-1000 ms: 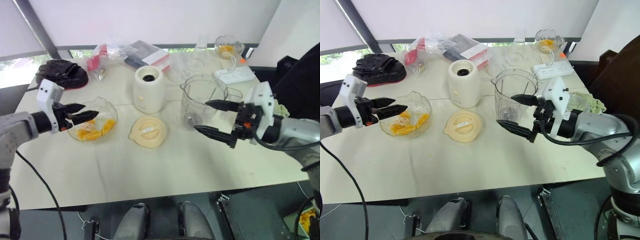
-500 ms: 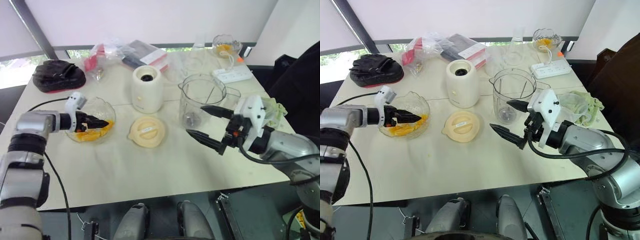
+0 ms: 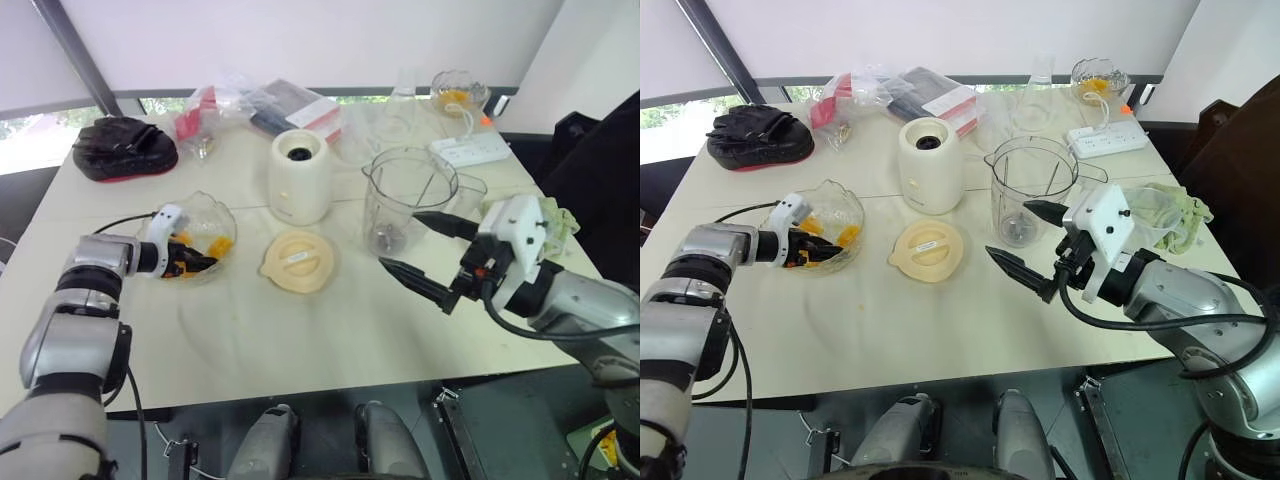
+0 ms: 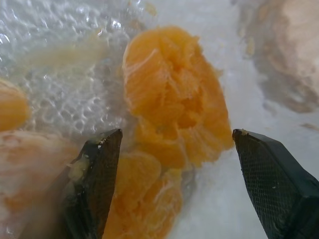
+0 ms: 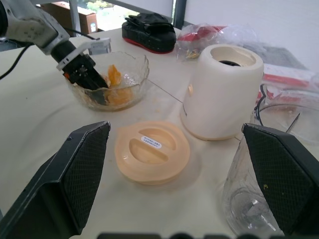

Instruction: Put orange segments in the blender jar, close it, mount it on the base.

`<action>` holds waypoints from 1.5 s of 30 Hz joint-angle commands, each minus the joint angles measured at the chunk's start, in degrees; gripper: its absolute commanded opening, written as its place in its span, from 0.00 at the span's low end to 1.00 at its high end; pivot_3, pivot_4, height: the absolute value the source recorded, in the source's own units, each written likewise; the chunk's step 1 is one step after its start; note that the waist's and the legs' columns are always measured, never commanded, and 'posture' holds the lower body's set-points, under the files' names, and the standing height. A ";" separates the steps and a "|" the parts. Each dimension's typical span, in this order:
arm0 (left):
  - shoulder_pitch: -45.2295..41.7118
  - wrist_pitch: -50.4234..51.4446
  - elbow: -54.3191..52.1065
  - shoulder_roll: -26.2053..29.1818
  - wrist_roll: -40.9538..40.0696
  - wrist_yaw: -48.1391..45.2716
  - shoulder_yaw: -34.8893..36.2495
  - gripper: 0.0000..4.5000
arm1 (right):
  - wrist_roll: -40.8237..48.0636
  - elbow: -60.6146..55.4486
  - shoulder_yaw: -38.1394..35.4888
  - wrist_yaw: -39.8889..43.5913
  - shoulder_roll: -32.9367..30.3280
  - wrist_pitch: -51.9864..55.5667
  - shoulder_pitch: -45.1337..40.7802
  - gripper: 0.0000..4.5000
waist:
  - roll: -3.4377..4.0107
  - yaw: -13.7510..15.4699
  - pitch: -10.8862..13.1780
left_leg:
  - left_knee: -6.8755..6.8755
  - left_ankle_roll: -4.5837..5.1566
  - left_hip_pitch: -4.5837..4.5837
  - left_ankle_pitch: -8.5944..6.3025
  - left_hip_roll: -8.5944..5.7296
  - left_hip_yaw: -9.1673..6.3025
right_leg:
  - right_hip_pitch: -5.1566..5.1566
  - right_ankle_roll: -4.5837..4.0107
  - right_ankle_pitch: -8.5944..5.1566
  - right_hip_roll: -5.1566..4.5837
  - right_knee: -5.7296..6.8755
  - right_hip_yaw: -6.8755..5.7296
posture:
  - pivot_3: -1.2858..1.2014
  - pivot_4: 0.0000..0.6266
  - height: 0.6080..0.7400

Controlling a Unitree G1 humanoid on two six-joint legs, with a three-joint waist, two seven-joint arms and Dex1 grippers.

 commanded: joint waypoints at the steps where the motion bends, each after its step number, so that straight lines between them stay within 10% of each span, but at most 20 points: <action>1: -1.78 -1.97 1.53 -0.47 0.81 2.41 2.67 0.82 | 0.75 -1.63 -1.57 -0.52 -1.05 -0.19 -0.70 0.99 | 0.00 -0.04 0.00 | 0.00 0.00 0.00 0.00 0.00 0.00 | 0.00 0.00 0.00 0.00 0.03 0.00 | 0.52 0.24 1.00; 26: -2.36 -2.14 3.93 -4.58 4.12 9.24 8.12 0.82 | 0.39 0.37 0.07 -1.42 -2.65 -0.16 -3.49 0.99 | -0.05 -0.05 -0.05 | 0.03 0.00 0.01 0.00 -0.02 0.02 | -0.05 0.02 0.01 -0.01 0.14 0.00 | 0.52 0.24 1.00; 35: -1.96 -1.51 4.46 -4.02 6.17 9.37 8.10 0.01 | -0.77 1.20 0.73 -1.19 -2.62 -0.22 -4.80 1.00 | -0.04 -0.08 -0.07 | 0.03 0.00 0.01 0.00 -0.02 0.03 | -0.05 0.02 0.01 -0.01 0.15 0.00 | 0.52 0.24 1.00; 45: -1.72 -3.43 3.52 -2.66 3.88 8.55 11.41 0.01 | -2.19 2.53 1.66 -0.38 -2.25 -0.60 -6.09 1.00 | -0.05 -0.10 -0.07 | 0.03 0.01 0.01 0.00 -0.03 0.04 | -0.07 0.03 0.02 -0.02 0.15 0.01 | 0.52 0.24 1.00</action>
